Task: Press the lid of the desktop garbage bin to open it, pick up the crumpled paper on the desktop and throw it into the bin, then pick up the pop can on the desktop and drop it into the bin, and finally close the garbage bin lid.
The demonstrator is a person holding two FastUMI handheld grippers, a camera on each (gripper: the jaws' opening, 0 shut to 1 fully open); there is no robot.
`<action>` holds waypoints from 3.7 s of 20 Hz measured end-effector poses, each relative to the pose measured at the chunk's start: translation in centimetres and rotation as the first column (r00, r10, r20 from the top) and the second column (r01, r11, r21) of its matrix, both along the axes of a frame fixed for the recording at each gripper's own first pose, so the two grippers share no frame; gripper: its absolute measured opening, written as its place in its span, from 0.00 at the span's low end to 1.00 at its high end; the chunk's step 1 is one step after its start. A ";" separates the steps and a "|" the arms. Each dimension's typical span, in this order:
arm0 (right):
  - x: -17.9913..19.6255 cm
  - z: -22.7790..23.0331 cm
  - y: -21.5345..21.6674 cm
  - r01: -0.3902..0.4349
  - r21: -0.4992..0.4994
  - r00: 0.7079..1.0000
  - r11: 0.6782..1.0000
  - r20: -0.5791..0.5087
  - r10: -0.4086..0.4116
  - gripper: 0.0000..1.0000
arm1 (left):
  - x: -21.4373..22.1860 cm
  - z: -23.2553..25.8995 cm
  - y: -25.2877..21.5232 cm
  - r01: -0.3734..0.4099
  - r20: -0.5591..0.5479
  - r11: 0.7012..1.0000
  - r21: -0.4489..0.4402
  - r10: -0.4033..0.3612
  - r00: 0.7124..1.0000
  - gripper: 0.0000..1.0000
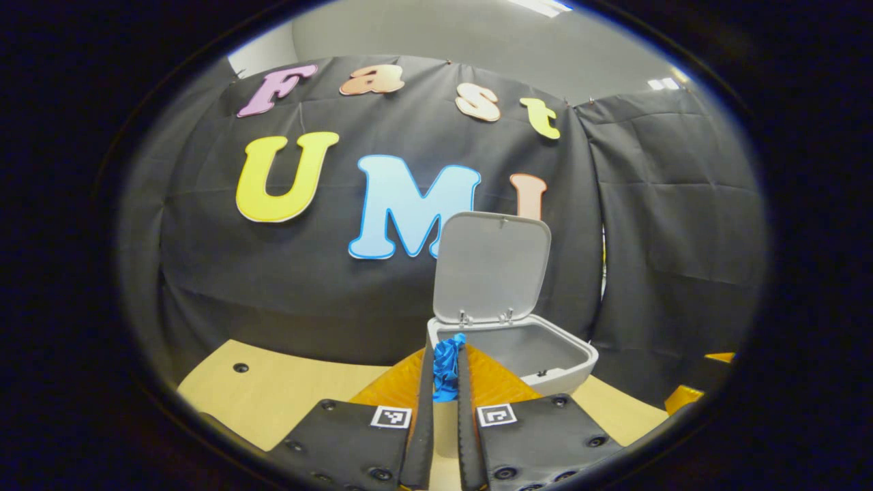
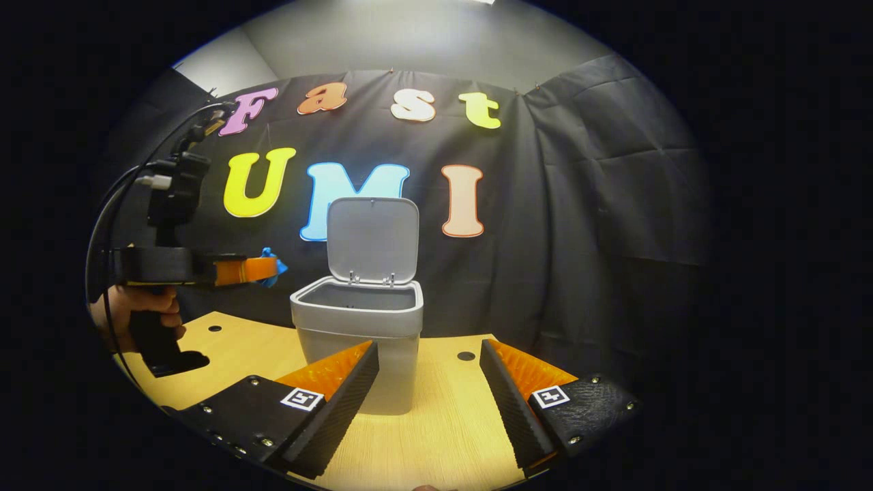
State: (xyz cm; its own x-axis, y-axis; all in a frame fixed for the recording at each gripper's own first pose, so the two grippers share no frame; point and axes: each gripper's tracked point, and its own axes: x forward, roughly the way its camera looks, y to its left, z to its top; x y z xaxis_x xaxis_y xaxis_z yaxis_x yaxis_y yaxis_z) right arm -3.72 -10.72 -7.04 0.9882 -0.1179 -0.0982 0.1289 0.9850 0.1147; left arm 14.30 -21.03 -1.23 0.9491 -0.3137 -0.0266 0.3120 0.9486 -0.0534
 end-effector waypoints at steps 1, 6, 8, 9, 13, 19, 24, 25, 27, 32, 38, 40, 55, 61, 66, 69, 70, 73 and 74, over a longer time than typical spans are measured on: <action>-0.1 0.0 -0.2 0.002 0.001 1.000 1.000 -0.002 -0.002 0.96 | 0.3 -0.1 -0.6 0.007 0.000 1.000 0.007 -0.007 1.000 0.21; -0.1 -0.6 -1.8 0.042 0.016 0.999 0.999 -0.015 -0.042 0.96 | 1.8 -1.1 -3.6 0.047 -0.006 0.999 0.022 -0.046 0.999 0.21; -0.1 -0.8 -2.2 0.053 0.022 0.998 0.998 -0.023 -0.053 0.96 | 2.4 -1.3 -4.6 0.063 -0.009 0.998 0.027 -0.062 0.998 0.21; -0.1 -0.9 -2.3 0.057 0.019 0.998 0.998 -0.029 -0.057 0.96 | 2.8 -1.5 -4.7 0.059 -0.008 0.998 0.036 -0.059 0.998 0.21; -0.3 -1.5 -2.8 0.074 0.011 0.996 0.997 -0.048 -0.073 0.96 | 4.0 -2.1 -5.7 0.078 -0.008 0.995 0.067 -0.078 0.997 0.32; -0.7 -2.3 -2.9 0.093 0.014 0.993 0.996 -0.076 -0.092 0.96 | 5.2 -2.9 -6.3 0.100 -0.016 0.991 0.087 -0.099 0.995 0.34; -0.5 -2.2 -2.5 0.095 0.006 0.993 0.995 -0.071 -0.094 0.96 | 5.1 -3.2 -6.2 0.121 -0.042 0.991 0.059 -0.119 0.992 0.54; -0.4 -2.1 -2.3 0.088 0.003 0.994 0.996 -0.072 -0.088 0.96 | 5.0 -3.1 -6.0 0.121 -0.042 0.991 0.054 -0.119 0.992 0.58; -0.1 -2.2 -1.7 0.071 0.000 0.995 0.997 -0.073 -0.071 0.96 | 5.0 -3.0 -5.8 0.118 -0.040 0.992 0.046 -0.117 0.992 0.65; 0.7 -1.6 0.1 0.022 -0.020 0.998 1.000 -0.057 -0.023 0.96 | 4.0 -2.2 -5.3 0.129 -0.032 0.991 0.027 -0.128 0.991 0.80; 1.6 -0.8 3.4 -0.074 -0.025 0.997 0.997 -0.035 0.073 0.96 | 2.1 -0.3 -2.5 0.084 0.007 0.996 0.000 -0.084 0.996 0.89; 1.7 -0.3 4.6 -0.107 -0.032 0.994 0.994 -0.022 0.106 0.96 | 1.3 0.1 -1.2 0.061 0.018 0.998 0.001 -0.061 0.998 0.95; 2.0 -0.8 15.5 -0.391 0.009 0.920 0.920 -0.031 0.391 0.95 | -6.7 0.6 10.9 -0.142 0.062 0.990 0.010 0.141 0.988 1.00; 2.2 -3.5 20.5 -0.513 0.028 0.853 0.858 -0.098 0.513 0.96 | -10.1 0.4 15.9 -0.233 0.045 0.972 0.008 0.232 0.972 1.00; 1.8 -6.9 23.8 -0.585 0.094 0.787 0.806 -0.177 0.591 0.96 | -12.2 -0.9 18.9 -0.288 0.011 0.958 0.001 0.288 0.958 1.00; 1.3 -9.7 25.1 -0.603 0.136 0.748 0.786 -0.248 0.616 0.96 | -13.0 -2.0 20.4 -0.322 -0.016 0.947 -0.009 0.321 0.947 1.00; 1.1 -10.8 25.5 -0.607 0.148 0.735 0.781 -0.270 0.622 0.96 | -13.3 -2.1 21.1 -0.335 -0.017 0.942 -0.006 0.335 0.942 0.95; 0.6 -12.8 25.9 -0.615 0.152 0.710 0.773 -0.319 0.628 0.96 | -13.8 -2.4 22.3 -0.365 -0.015 0.931 0.014 0.365 0.931 1.00; 0.5 -13.4 25.9 -0.617 0.148 0.705 0.773 -0.332 0.627 0.96 | -14.0 -2.4 22.5 -0.370 -0.011 0.929 0.018 0.370 0.929 0.96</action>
State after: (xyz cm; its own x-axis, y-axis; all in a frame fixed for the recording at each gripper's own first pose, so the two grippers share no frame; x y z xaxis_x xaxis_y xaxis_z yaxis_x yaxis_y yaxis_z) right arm -3.24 15.23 -20.43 0.7350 0.5183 -0.4372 -0.4768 0.8535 0.2102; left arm 0.31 1.42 -3.61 0.9973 0.0598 -0.0422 -0.0615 0.9973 -0.0399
